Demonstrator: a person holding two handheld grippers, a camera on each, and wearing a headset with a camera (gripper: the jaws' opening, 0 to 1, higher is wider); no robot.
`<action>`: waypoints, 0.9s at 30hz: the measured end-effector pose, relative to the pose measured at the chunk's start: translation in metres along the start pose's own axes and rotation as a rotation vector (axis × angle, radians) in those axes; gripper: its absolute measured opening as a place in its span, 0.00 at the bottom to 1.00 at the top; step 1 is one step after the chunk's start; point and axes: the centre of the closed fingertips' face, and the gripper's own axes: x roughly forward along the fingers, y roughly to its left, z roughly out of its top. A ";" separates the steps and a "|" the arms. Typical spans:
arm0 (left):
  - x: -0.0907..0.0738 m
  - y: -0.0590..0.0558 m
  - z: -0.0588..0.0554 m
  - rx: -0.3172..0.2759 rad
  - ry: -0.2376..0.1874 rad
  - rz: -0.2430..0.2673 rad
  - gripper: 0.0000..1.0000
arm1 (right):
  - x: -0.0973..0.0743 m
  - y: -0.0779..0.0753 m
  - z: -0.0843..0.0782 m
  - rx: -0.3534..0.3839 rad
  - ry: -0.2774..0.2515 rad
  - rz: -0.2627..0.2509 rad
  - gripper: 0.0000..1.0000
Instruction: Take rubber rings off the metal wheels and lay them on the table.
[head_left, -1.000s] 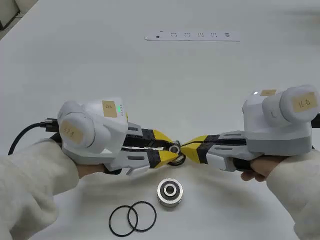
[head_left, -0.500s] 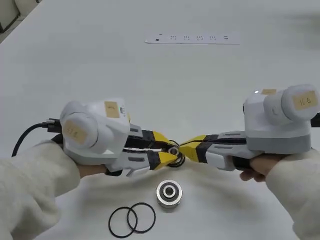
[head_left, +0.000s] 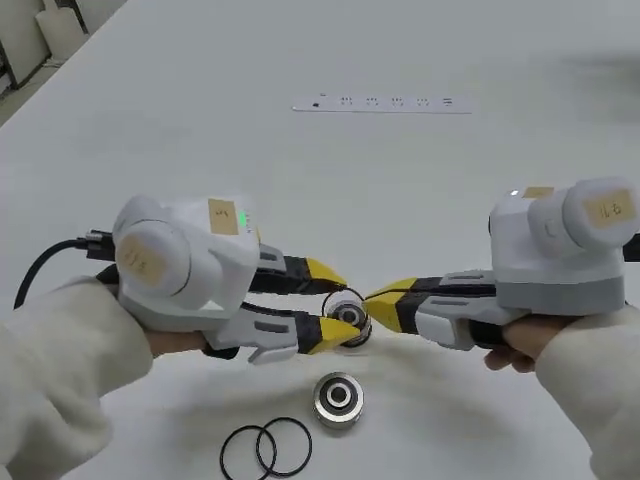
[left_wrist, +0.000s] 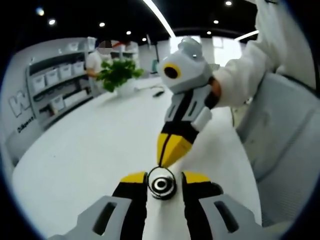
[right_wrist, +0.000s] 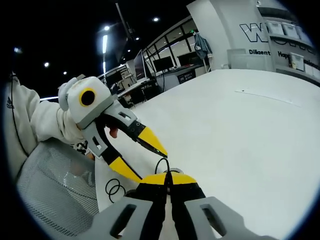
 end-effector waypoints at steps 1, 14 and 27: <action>-0.002 0.000 0.002 0.001 -0.002 0.002 0.30 | -0.001 0.000 0.001 -0.004 -0.003 -0.002 0.00; -0.048 -0.008 0.014 0.003 -0.014 0.056 0.48 | -0.016 0.020 0.019 -0.044 -0.032 -0.009 0.00; -0.103 -0.007 0.020 -0.044 -0.042 0.147 0.64 | -0.026 0.040 0.032 -0.086 -0.047 -0.005 0.00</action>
